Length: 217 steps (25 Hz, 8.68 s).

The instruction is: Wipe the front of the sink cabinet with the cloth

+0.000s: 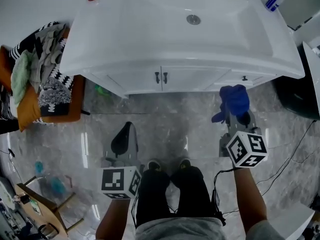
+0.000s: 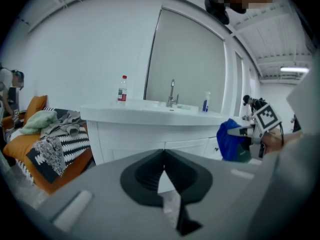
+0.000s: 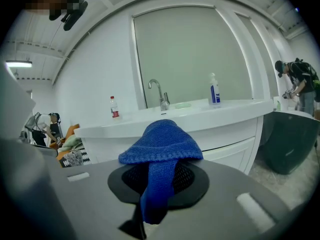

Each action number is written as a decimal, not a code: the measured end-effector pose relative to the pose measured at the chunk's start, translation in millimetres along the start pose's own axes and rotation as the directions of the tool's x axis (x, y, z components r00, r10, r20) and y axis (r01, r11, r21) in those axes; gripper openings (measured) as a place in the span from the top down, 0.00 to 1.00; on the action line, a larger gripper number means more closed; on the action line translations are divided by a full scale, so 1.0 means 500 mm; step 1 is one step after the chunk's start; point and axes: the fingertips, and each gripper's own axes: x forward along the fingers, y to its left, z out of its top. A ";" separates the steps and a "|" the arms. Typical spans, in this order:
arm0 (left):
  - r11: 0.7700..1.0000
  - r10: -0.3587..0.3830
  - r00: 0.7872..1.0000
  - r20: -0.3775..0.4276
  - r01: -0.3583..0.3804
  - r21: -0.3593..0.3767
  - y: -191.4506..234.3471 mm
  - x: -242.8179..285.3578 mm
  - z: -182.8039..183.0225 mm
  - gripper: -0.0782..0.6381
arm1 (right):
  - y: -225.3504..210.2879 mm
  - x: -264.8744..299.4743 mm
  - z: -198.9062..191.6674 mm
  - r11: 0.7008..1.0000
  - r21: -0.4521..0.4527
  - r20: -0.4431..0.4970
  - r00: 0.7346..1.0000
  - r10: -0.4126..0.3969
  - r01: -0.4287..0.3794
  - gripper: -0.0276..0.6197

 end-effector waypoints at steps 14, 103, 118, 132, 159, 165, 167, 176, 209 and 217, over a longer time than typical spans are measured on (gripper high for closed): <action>0.998 0.056 0.997 0.053 -0.058 0.037 0.104 0.264 -0.359 0.88 | -0.149 0.229 -0.158 0.989 -0.081 0.207 0.973 -0.107 0.126 0.86; 0.968 0.204 0.948 0.245 -0.233 0.097 0.234 0.420 -0.641 0.88 | 0.345 0.446 -0.339 0.900 -0.345 0.204 0.915 0.349 -0.266 0.86; 0.965 0.168 0.960 0.224 -0.206 0.161 0.186 0.444 -0.646 0.88 | 0.159 0.483 -0.341 0.942 -0.292 0.196 0.954 0.228 -0.166 0.86; 0.961 0.142 0.967 0.211 -0.185 0.204 0.164 0.477 -0.650 0.88 | -0.144 0.429 -0.339 0.974 -0.181 0.197 0.976 -0.097 0.134 0.86; 0.967 0.130 0.968 0.216 -0.172 0.190 0.158 0.452 -0.641 0.88 | -0.097 0.513 -0.516 0.964 -0.164 0.057 0.978 -0.202 0.209 0.86; 0.970 0.144 0.965 0.218 -0.181 0.163 0.171 0.441 -0.644 0.88 | 0.074 0.543 -0.500 0.971 -0.191 0.082 0.988 -0.130 0.143 0.86; 0.969 0.141 0.963 0.229 -0.182 0.165 0.173 0.433 -0.637 0.88 | 0.101 0.552 -0.511 0.973 -0.195 0.076 0.991 -0.110 0.123 0.86; 0.973 0.152 0.956 0.252 -0.190 0.133 0.193 0.405 -0.629 0.88 | 0.190 0.571 -0.551 0.981 -0.174 0.024 0.997 -0.078 0.081 0.86; 0.954 0.297 0.900 0.320 -0.293 -0.062 0.333 0.286 -0.617 0.88 | 0.700 0.678 -0.619 0.910 -0.034 -0.184 0.898 0.401 -0.413 0.85; 0.956 0.293 0.901 0.320 -0.282 -0.083 0.344 0.279 -0.622 0.88 | 0.664 0.714 -0.713 0.924 0.216 -0.260 0.893 0.367 -0.317 0.85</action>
